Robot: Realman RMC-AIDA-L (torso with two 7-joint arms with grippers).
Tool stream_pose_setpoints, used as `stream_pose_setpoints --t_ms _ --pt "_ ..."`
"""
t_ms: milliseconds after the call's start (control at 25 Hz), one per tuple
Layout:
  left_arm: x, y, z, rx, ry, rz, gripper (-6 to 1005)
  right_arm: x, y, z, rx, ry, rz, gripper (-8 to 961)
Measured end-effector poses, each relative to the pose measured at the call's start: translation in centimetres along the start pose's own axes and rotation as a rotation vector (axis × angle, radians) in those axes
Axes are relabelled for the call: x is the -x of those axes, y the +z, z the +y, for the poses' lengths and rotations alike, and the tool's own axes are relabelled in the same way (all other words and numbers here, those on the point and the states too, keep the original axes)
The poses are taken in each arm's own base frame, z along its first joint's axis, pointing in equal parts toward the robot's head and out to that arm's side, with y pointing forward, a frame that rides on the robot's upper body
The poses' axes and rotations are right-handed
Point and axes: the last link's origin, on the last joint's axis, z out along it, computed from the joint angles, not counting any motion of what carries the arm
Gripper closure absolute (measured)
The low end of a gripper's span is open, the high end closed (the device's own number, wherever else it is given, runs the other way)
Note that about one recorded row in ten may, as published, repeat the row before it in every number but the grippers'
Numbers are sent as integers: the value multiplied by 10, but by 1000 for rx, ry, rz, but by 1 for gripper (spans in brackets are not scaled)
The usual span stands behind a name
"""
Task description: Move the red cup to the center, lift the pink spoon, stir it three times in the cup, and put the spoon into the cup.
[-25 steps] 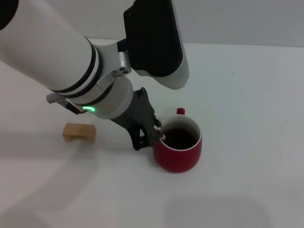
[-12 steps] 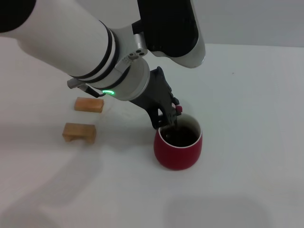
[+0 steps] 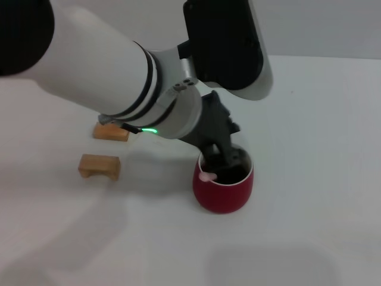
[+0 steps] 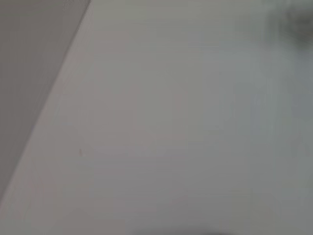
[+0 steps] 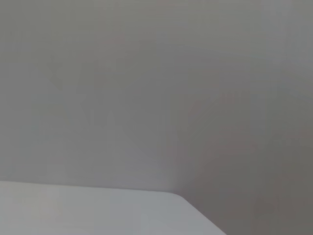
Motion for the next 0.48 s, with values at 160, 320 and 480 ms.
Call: stream_pose_setpoints --t_ms 160,320,480 --pt "-19 -9 1 -94 13 151 688 0 0 0 0 0 -1 953" --pt "-36 -29 -7 -325 -50 479 576 1 0 -1 -2 3 -7 954" --pt "-38 -49 -18 -619 -130 787 437 4 -1 -1 -7 6 -32 954"
